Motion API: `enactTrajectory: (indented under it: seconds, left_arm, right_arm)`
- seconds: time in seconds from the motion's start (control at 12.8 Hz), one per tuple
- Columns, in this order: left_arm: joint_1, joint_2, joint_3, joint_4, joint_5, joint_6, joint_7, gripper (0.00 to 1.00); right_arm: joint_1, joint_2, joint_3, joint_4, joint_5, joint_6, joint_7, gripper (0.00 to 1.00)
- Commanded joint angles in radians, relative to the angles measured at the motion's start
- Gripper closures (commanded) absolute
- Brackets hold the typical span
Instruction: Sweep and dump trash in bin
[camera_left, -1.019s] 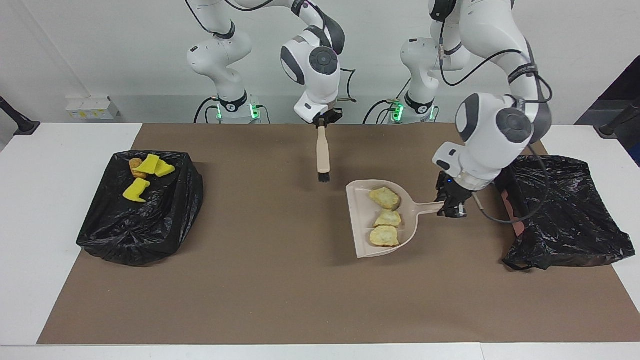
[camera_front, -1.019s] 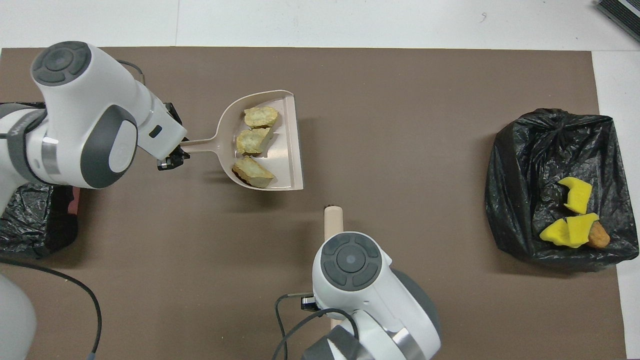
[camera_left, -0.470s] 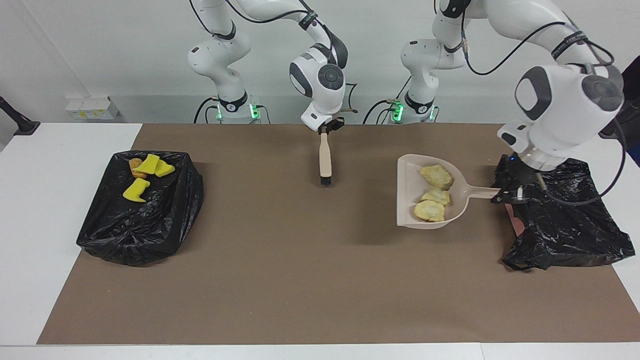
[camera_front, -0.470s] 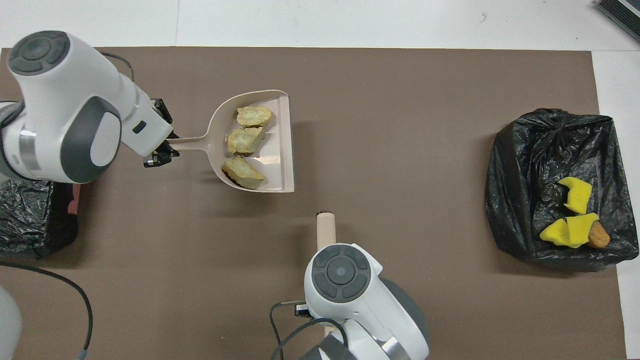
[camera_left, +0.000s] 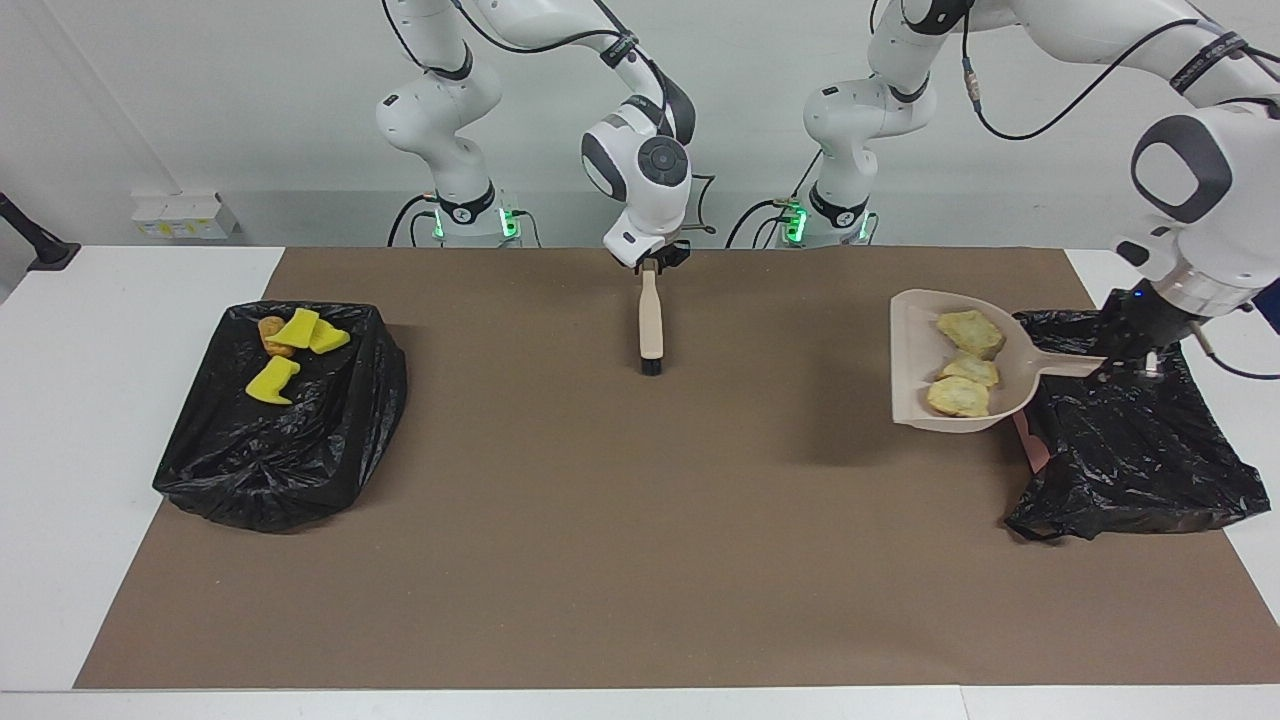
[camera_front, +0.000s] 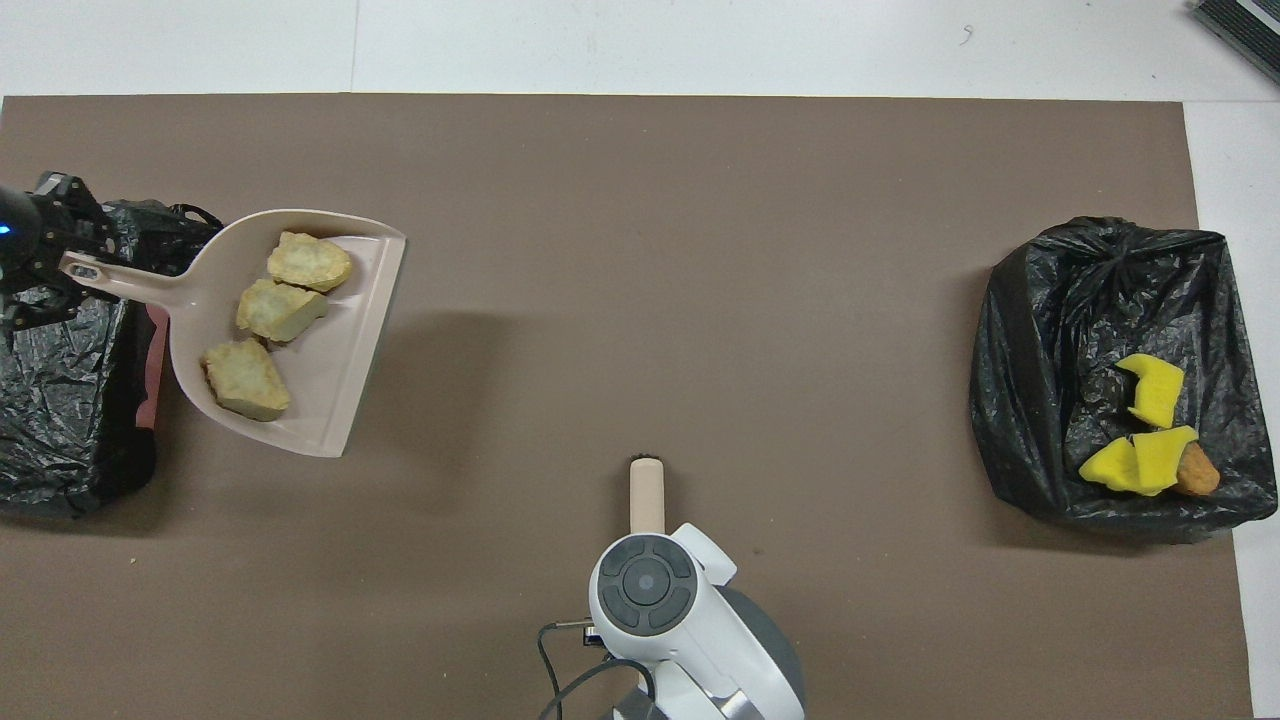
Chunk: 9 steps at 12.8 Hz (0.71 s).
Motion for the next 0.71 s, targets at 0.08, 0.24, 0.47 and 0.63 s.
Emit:
enactTrajectory:
  seconds: [0.08,0.24,0.47,0.63]
  left_arm:
    - [0.121,-0.023,-0.011,-0.011,0.145,0.023,0.007,1.0]
    - [0.176,-0.019,-0.011,-0.007,0.203,0.084,-0.013,1.0]
    - [0.199,-0.006,0.033,0.011,0.274,0.144,-0.055,1.0]
    - [0.198,0.0,0.038,0.026,0.352,0.189,-0.065,1.0]
  right_arm:
    - [-0.003,0.032,0.001,0.058,-0.019,0.022,0.001,0.0]
    - [-0.02,0.033,-0.005,0.109,-0.057,0.023,0.007,0.0]
    - [-0.114,0.002,-0.01,0.182,-0.103,0.013,0.0,0.0]
    - [-0.18,-0.001,-0.008,0.224,-0.164,0.009,-0.003,0.0]
